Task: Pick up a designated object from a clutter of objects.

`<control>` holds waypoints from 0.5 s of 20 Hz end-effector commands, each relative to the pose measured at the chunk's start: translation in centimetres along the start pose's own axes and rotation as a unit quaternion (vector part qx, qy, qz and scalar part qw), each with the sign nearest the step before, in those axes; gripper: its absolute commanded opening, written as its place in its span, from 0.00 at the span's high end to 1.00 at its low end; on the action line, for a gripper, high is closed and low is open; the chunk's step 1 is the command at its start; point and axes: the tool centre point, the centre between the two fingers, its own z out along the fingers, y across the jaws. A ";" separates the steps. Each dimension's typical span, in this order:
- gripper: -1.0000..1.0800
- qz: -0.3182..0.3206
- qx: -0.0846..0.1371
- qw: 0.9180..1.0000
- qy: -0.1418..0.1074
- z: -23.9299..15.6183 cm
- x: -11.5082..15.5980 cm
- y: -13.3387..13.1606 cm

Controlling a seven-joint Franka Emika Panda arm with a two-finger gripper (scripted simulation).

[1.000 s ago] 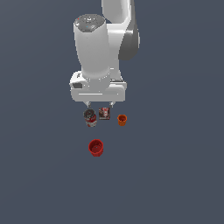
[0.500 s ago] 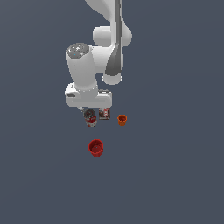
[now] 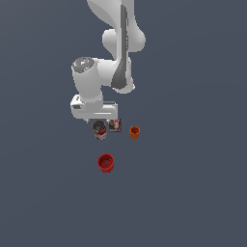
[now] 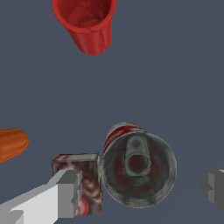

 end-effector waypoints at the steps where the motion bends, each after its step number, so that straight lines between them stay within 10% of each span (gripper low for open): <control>1: 0.04 0.000 -0.001 1.000 0.001 0.4 -0.3 0.2; 10: 0.04 0.000 0.000 1.000 0.000 1.3 -0.4 0.3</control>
